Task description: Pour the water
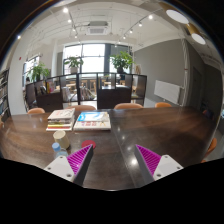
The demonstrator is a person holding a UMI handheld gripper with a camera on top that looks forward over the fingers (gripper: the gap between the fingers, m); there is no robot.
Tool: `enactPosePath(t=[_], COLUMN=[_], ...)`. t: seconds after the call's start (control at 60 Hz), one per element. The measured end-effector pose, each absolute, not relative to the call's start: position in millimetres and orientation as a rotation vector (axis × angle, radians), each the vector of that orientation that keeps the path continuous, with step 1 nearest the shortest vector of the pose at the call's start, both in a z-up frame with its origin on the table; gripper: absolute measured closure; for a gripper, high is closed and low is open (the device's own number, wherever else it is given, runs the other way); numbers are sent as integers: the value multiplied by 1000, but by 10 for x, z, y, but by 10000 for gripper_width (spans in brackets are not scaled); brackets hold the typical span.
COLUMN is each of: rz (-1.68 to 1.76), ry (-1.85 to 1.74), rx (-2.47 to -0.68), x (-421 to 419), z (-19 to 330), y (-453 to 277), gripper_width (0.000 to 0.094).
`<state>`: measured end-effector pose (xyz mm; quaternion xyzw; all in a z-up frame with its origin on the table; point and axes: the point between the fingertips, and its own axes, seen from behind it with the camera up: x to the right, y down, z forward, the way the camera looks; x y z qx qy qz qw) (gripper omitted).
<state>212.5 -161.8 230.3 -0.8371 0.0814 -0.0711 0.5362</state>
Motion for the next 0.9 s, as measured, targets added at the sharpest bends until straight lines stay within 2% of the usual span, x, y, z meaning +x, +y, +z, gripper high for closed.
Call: enactPosePath(t=[0.15,0.183,0.25,0.467,0.7,0.9], rz=[-141,-119,-82,15,-47,-16], ry=[156,149,138,62,95,92], rx=[-2014,-2025,-2030,-2019,-1924,-1896], x=[1852,1590,1234,244,216,195], z=[2038,1766,1469,794,696,546], y=[-1720,-1733,-1766,-1567,-746,-337], gripper_width=[83,77,78,79,111,228])
